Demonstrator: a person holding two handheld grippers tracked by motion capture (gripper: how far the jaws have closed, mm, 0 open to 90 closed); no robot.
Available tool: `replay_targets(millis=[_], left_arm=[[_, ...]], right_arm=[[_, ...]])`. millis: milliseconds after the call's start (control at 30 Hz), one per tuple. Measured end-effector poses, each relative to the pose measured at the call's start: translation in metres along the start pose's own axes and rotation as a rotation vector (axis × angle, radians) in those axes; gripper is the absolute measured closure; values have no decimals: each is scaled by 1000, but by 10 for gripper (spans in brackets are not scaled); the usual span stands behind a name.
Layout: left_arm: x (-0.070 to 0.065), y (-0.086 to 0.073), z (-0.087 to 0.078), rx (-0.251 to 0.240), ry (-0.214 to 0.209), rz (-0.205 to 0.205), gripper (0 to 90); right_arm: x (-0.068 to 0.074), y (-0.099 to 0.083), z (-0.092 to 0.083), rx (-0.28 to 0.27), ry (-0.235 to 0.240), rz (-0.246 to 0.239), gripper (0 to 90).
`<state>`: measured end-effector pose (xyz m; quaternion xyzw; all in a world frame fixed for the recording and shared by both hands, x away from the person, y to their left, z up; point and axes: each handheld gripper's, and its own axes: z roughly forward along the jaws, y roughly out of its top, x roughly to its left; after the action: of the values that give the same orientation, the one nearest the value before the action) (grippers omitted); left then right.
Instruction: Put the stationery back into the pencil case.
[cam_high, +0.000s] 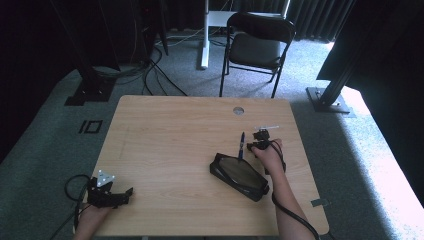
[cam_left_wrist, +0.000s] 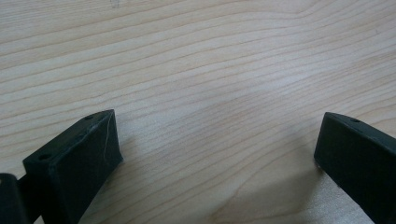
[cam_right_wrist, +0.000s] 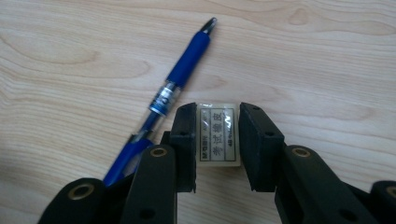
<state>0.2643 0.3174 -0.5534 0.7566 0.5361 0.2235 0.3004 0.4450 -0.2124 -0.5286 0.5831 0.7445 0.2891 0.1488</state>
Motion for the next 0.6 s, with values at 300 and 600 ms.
replay_targets(millis=[300, 600], left_arm=[[0, 0, 0, 0, 0, 0, 5], [0, 0, 0, 0, 0, 0, 5]], right_arm=[[-11, -4, -13, -8, 25, -4, 684], [-16, -5, -30, -21, 32, -31, 685]])
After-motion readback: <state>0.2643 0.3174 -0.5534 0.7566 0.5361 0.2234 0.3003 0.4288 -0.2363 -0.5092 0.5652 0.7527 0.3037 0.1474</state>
